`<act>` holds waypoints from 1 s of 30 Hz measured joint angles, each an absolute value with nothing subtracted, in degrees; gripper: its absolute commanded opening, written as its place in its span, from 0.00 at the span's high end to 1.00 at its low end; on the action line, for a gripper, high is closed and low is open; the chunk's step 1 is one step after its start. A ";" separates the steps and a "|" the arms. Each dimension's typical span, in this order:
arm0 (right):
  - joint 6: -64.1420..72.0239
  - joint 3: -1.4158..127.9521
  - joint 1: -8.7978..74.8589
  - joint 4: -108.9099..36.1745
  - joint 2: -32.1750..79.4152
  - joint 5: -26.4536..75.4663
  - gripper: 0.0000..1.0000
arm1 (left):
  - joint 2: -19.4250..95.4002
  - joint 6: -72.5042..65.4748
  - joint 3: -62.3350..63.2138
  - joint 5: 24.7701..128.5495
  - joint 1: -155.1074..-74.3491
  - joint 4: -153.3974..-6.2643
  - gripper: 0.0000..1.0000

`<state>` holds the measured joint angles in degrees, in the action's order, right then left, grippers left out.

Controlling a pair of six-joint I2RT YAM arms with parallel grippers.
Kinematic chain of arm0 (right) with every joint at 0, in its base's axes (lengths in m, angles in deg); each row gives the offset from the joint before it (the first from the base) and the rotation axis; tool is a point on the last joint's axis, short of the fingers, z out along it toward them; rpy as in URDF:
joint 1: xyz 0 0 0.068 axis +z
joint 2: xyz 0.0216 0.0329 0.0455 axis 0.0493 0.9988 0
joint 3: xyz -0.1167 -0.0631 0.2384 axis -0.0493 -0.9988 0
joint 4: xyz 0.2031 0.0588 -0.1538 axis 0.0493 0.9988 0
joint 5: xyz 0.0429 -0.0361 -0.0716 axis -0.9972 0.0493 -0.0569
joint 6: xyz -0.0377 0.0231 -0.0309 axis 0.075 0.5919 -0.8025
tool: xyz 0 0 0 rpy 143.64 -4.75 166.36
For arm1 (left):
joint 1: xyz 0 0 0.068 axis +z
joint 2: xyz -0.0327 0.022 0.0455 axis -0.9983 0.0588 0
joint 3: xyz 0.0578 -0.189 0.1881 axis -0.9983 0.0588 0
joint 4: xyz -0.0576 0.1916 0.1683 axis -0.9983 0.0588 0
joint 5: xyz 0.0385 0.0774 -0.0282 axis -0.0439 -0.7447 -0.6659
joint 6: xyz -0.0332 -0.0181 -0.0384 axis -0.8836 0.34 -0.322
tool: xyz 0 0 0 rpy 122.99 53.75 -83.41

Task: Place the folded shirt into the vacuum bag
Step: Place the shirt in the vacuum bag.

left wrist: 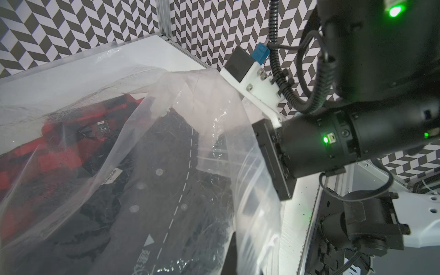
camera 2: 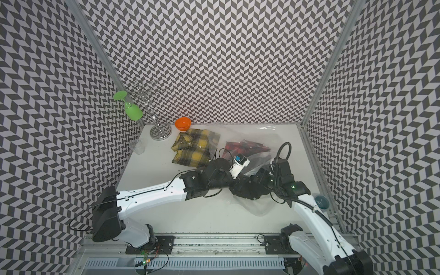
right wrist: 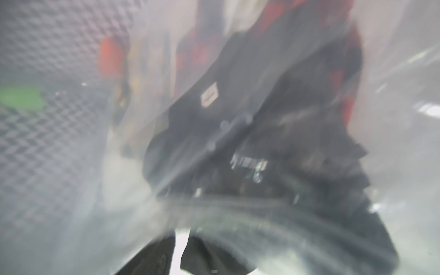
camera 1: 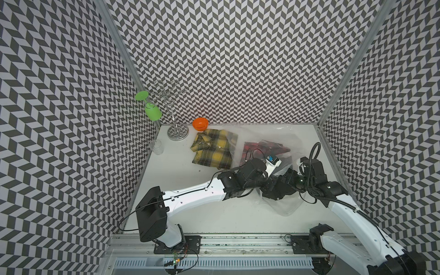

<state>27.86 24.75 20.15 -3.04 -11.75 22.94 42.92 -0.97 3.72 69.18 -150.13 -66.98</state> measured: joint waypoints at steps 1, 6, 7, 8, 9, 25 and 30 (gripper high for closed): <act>28.73 24.14 21.26 -3.21 -12.05 22.59 0.21 | 42.96 -0.97 3.72 69.18 -150.13 -67.11 1.00; 34.00 17.56 24.76 -7.32 -12.60 18.75 0.33 | 43.22 -1.21 3.72 69.18 -150.31 -67.29 1.00; 34.94 15.88 24.96 -8.35 -12.58 18.18 0.33 | 43.29 -1.23 3.72 69.18 -150.33 -67.29 1.00; 35.83 14.09 25.07 -9.11 -12.56 17.78 0.31 | 43.37 -1.23 3.72 69.21 -150.35 -67.29 1.00; 36.69 12.38 25.16 -9.77 -12.56 17.59 0.27 | 43.46 -1.26 3.72 69.21 -150.40 -67.29 1.00; 31.88 27.97 29.90 6.32 -11.99 37.96 0.22 | 43.59 -1.34 3.66 68.99 -150.35 -67.31 1.00; 34.78 20.56 33.92 4.51 -13.39 33.96 0.31 | 43.72 -1.41 3.53 69.05 -150.27 -67.33 1.00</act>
<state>34.78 20.56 33.92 4.51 -13.39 33.96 43.72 -1.41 3.53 69.05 -150.27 -67.33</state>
